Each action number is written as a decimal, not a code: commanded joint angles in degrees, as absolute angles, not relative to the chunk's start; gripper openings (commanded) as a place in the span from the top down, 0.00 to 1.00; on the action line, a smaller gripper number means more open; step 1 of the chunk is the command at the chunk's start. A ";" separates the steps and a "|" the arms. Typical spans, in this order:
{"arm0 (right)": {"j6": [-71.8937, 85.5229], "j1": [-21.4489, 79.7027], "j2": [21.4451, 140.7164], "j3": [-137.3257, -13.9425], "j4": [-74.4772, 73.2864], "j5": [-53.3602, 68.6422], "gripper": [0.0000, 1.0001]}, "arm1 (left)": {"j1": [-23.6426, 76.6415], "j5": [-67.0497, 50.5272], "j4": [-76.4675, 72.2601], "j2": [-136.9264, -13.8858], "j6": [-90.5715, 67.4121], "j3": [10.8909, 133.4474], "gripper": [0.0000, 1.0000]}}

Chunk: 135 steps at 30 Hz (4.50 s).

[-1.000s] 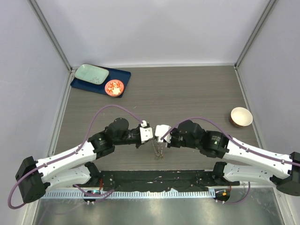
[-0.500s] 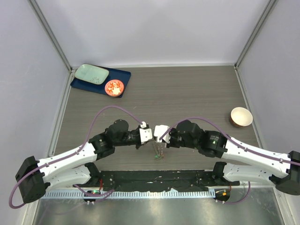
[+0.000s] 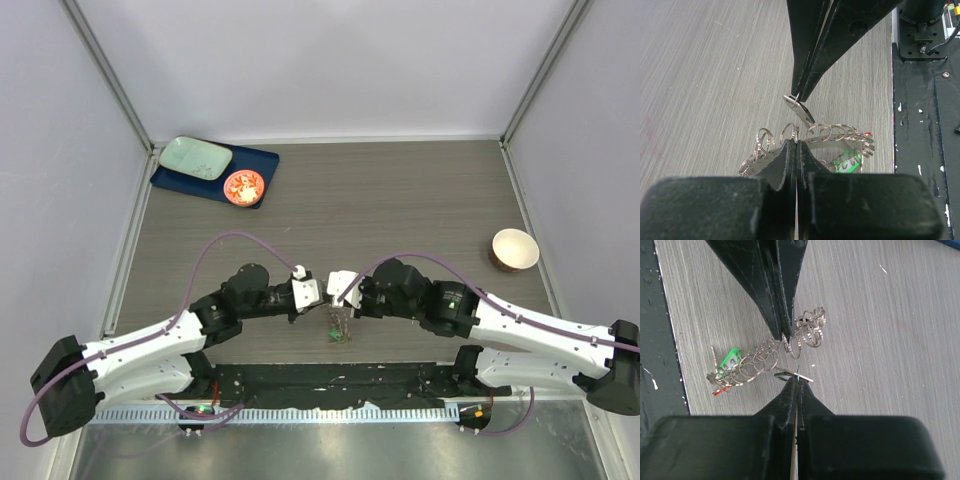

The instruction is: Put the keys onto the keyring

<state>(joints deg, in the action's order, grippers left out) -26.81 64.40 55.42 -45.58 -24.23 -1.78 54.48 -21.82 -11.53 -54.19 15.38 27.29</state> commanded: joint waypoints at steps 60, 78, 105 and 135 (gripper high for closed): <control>-28.04 64.25 57.57 -43.42 -17.58 2.11 0.99 | 54.23 -23.03 -25.93 -53.79 11.34 22.50 1.00; -30.85 64.25 58.53 -45.26 -19.95 6.50 0.99 | 54.23 -29.53 -22.50 -56.51 12.48 25.31 1.00; -29.09 64.25 54.41 -47.81 -26.45 2.73 0.99 | 53.70 -28.04 -19.25 -55.55 14.15 25.93 1.00; -29.97 64.25 56.42 -49.31 -27.42 6.33 0.99 | 53.70 -29.44 -22.32 -56.07 13.18 25.40 1.00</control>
<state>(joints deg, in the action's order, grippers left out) -29.85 64.03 56.25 -47.16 -28.91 5.43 53.98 -28.56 -18.59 -56.40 13.65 24.43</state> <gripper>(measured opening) 0.032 0.013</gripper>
